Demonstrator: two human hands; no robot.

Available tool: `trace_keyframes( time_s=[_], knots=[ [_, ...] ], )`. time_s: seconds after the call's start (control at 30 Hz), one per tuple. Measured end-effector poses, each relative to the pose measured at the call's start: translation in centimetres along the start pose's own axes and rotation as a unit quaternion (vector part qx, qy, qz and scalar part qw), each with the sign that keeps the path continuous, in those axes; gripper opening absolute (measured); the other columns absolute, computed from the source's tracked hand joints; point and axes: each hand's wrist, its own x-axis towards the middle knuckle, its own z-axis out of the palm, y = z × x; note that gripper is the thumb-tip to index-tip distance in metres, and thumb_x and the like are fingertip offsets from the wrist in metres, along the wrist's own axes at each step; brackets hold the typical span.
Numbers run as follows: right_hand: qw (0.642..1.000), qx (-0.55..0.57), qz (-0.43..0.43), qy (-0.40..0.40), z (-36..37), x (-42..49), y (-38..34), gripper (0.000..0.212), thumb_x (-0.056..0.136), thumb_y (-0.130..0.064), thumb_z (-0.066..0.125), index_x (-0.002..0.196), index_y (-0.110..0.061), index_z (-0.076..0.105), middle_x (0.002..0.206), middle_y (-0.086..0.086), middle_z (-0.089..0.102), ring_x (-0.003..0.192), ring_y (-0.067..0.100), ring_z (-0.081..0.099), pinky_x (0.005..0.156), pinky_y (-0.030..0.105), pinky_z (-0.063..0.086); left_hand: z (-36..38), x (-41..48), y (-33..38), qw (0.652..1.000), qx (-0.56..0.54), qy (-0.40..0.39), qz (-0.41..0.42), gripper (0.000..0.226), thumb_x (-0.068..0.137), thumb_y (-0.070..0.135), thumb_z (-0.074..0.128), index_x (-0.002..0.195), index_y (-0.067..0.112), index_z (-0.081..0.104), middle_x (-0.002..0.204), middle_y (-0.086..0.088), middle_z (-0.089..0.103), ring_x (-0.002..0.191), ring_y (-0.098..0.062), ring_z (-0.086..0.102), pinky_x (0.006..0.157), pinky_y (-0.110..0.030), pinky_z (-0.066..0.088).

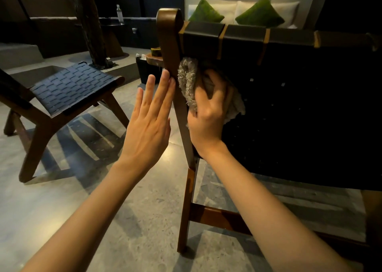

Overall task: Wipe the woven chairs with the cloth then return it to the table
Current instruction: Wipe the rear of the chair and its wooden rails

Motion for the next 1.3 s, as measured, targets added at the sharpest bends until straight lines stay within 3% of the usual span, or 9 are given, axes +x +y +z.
trace_keyframes(
  time_s=[0.33,0.47,0.57,0.63,0.73,0.87,0.97,1.17,1.3],
  knots=[
    [0.984,-0.117,-0.109,-0.082,1.8,-5.8,4.7,0.033,0.093,-0.008,0.045,0.123,-0.008,0.058,0.128,0.015,0.034,0.111,0.036,0.039,0.099,0.039,0.039,3.0,-2.5,1.3,0.999,0.006,-0.034,-0.016,0.101,0.084,0.006,0.065,0.150,0.015,-0.010,0.156,0.001,-0.021,0.145,-0.021,-0.013,0.119,-0.038,-0.005],
    [0.959,-0.139,-0.094,-0.228,1.6,-11.4,7.8,0.062,0.075,-0.007,0.072,0.129,-0.012,0.042,0.128,0.016,0.034,0.111,0.036,0.037,0.090,0.040,0.050,4.3,-4.3,2.5,0.998,0.006,-0.064,-0.017,0.102,0.081,0.003,0.067,0.151,0.013,-0.007,0.157,-0.003,-0.018,0.146,-0.024,-0.009,0.119,-0.041,-0.001],
    [0.917,-0.137,-0.031,-0.374,0.7,-14.9,9.3,0.055,0.082,-0.018,0.066,0.134,-0.028,0.050,0.139,0.001,0.047,0.127,0.022,0.043,0.099,0.027,0.047,5.2,-5.5,3.5,0.996,0.014,-0.087,-0.009,0.098,0.082,0.003,0.066,0.151,0.010,-0.004,0.158,-0.008,-0.012,0.146,-0.025,-0.008,0.119,-0.042,0.001],
    [0.871,-0.174,-0.035,-0.459,0.3,-15.9,9.7,0.047,0.084,-0.024,0.058,0.130,-0.033,0.055,0.128,-0.009,0.058,0.114,0.010,0.058,0.090,0.018,0.047,5.8,-6.3,4.2,0.994,0.030,-0.106,0.010,0.095,0.081,0.000,0.065,0.151,0.008,0.001,0.158,-0.011,-0.006,0.146,-0.026,-0.007,0.119,-0.043,0.000],
    [0.803,-0.189,-0.063,-0.561,0.8,-18.6,10.1,0.050,0.094,0.008,0.034,0.140,-0.011,0.036,0.133,0.015,0.049,0.115,0.035,0.050,0.097,0.039,0.041,6.4,-7.5,5.1,0.989,0.056,-0.123,0.053,0.079,0.084,-0.008,0.050,0.150,0.005,0.010,0.158,-0.014,0.002,0.146,-0.029,-0.001,0.119,-0.045,-0.001],
    [0.828,-0.192,-0.043,-0.525,1.0,-18.1,10.2,0.052,0.094,0.007,0.028,0.140,-0.011,0.041,0.139,0.019,0.046,0.128,0.035,0.044,0.099,0.021,0.040,7.1,-8.4,6.0,0.958,0.157,-0.213,0.112,0.065,0.092,0.001,0.023,0.145,0.002,-0.015,0.154,-0.017,-0.019,0.142,-0.030,-0.017,0.113,-0.047,-0.014],
    [0.803,-0.180,-0.063,-0.564,1.3,-17.2,10.2,0.054,0.096,0.007,0.027,0.147,-0.011,0.023,0.151,0.017,0.022,0.139,0.041,0.022,0.112,0.046,0.025,7.7,-8.3,6.2,0.931,0.222,-0.271,0.103,0.061,0.098,0.012,0.018,0.144,0.000,-0.020,0.150,-0.020,-0.029,0.134,-0.034,-0.030,0.105,-0.049,-0.022],
    [0.771,-0.223,-0.093,-0.590,-0.8,-15.7,11.2,0.062,0.094,0.009,0.014,0.151,-0.012,0.003,0.155,0.018,0.015,0.141,0.042,0.013,0.114,0.049,0.019,7.5,-7.6,7.6,0.917,0.234,-0.318,0.064,0.061,0.101,0.030,0.014,0.140,0.001,-0.024,0.137,-0.023,-0.042,0.123,-0.038,-0.042,0.098,-0.051,-0.028],
    [0.769,-0.196,-0.057,-0.606,-4.5,-14.6,12.7,0.047,0.100,-0.009,0.038,0.146,-0.017,0.035,0.152,0.014,0.032,0.141,0.031,0.027,0.115,0.044,0.020,7.4,-7.6,7.9,0.930,0.210,-0.300,0.041,0.068,0.099,0.033,0.021,0.144,0.003,-0.020,0.144,-0.022,-0.036,0.127,-0.039,-0.041,0.099,-0.054,-0.028]
  ],
)
